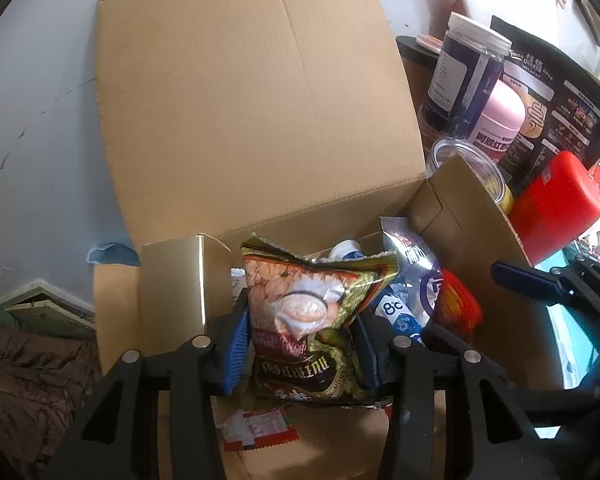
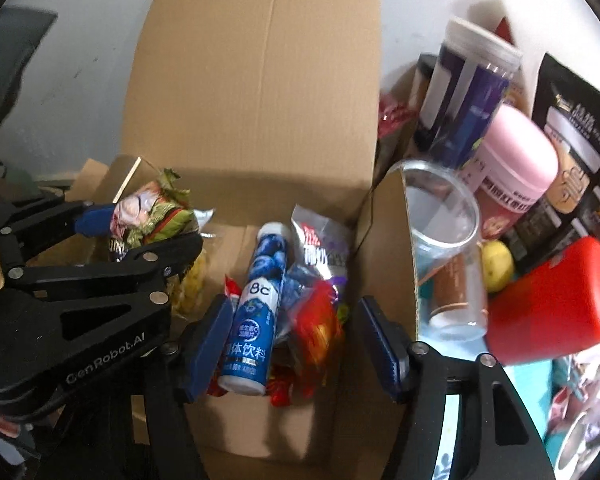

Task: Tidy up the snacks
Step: 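Lower both snacks into the box and open both tools, then withdraw both tools from the box back over the table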

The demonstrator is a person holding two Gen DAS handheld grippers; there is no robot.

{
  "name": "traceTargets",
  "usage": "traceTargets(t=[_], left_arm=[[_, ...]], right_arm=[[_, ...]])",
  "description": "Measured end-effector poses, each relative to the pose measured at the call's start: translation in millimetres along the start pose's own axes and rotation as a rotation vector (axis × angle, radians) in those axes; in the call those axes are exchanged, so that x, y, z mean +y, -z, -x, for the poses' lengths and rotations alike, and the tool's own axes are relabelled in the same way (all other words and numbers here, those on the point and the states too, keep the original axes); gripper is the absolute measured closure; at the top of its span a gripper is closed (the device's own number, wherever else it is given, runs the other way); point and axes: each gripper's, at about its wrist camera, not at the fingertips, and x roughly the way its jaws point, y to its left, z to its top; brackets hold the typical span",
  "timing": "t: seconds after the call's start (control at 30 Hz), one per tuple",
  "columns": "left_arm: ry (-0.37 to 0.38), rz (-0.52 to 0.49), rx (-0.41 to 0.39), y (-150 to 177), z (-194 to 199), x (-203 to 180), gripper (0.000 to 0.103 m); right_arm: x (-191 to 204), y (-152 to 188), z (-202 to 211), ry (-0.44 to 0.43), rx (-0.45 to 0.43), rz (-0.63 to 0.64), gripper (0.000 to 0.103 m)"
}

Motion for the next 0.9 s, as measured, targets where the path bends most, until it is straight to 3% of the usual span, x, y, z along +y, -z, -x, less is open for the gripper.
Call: traceTargets(t=[0.27, 0.47, 0.9], left_arm=[[-0.042, 0.001, -0.016, -8, 20, -7, 0.055], [-0.073, -0.006, -0.079, -9, 50, -8, 0.054], [-0.034, 0.018, -0.207, -12, 124, 2, 0.054]], right_arm=[[-4, -3, 17, 0.008, 0.012, -0.019, 0.037], [-11, -3, 35, 0.021, -0.013, -0.001, 0.037], [-6, -10, 106, 0.053, -0.123, -0.009, 0.034]])
